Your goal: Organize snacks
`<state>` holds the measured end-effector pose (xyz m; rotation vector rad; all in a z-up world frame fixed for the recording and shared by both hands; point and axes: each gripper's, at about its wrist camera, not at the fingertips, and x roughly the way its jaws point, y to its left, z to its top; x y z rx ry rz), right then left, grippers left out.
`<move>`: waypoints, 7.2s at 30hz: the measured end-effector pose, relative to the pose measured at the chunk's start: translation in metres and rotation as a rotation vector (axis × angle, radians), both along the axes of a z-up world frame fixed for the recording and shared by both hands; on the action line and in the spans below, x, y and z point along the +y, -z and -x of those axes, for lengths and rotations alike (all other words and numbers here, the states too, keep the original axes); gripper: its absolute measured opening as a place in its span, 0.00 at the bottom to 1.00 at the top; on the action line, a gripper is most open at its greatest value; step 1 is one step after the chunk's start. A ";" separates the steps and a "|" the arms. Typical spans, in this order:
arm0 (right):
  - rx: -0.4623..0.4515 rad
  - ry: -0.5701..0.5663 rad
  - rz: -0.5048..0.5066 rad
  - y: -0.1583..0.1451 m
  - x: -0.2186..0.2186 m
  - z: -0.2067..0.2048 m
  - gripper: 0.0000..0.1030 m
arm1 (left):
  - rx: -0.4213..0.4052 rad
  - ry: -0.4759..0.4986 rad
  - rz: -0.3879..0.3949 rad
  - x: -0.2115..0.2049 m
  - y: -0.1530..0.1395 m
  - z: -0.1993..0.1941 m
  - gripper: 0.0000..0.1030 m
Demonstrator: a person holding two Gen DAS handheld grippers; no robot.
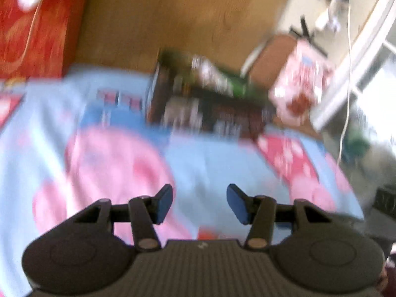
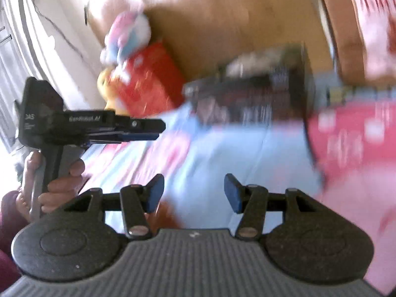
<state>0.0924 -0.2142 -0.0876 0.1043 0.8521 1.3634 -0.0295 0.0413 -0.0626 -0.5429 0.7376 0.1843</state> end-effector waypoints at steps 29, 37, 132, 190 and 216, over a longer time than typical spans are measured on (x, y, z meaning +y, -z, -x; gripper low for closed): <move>-0.352 -0.017 0.093 -0.002 0.035 0.066 0.21 | -0.022 0.013 0.165 -0.042 0.019 0.028 0.19; -0.342 0.051 0.008 -0.019 0.043 0.040 0.10 | -0.101 -0.016 0.193 -0.016 -0.003 0.015 0.13; 0.030 0.375 -0.233 0.026 -0.048 -0.030 0.57 | 0.156 -0.341 -0.511 -0.096 0.034 -0.039 1.00; -0.387 0.452 0.219 0.021 0.063 0.030 0.74 | 0.052 -0.353 -0.406 -0.045 0.029 0.013 1.00; -0.338 0.527 0.166 0.023 0.034 0.034 0.79 | 0.035 -0.326 -0.438 -0.054 0.027 0.020 1.00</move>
